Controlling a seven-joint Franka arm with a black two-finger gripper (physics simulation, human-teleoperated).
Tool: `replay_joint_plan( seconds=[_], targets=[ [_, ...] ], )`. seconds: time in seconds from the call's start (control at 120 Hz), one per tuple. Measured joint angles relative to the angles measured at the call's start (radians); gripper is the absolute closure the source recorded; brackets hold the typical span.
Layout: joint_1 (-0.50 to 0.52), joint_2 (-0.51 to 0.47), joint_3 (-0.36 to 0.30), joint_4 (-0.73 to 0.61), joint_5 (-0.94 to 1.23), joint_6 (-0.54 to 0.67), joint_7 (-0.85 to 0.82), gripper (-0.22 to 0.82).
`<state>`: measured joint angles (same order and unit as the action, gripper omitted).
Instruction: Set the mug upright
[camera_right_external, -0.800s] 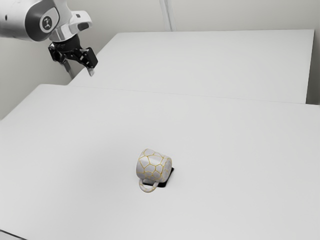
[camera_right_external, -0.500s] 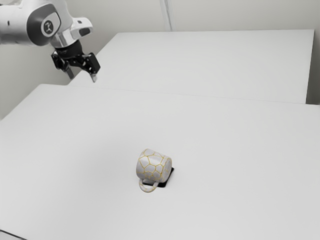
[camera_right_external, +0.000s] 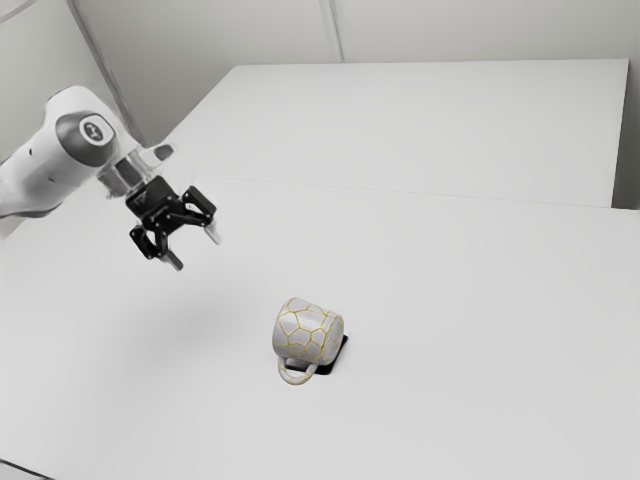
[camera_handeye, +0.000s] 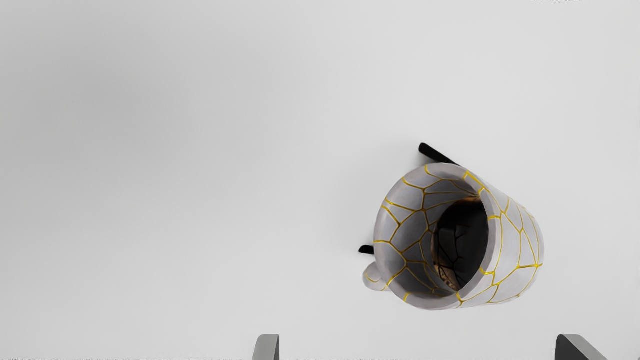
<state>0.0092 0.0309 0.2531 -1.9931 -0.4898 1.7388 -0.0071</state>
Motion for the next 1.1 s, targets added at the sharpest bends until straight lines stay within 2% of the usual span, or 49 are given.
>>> replay_joint_plan(
  seconds=[0.083, 0.275, 0.517, 1.1],
  targets=[
    [0.022, 0.045, 0.0, -0.015, -0.066, 0.0, 0.0, 0.0],
    [-0.035, 0.135, -0.003, -0.026, -0.21, -0.001, 0.0, 0.0],
    [-0.045, 0.145, -0.011, -0.126, -0.364, 0.001, -0.001, 0.0],
    [-0.057, 0.221, -0.108, -0.13, -0.592, 0.087, -0.009, 0.0]
  ],
)
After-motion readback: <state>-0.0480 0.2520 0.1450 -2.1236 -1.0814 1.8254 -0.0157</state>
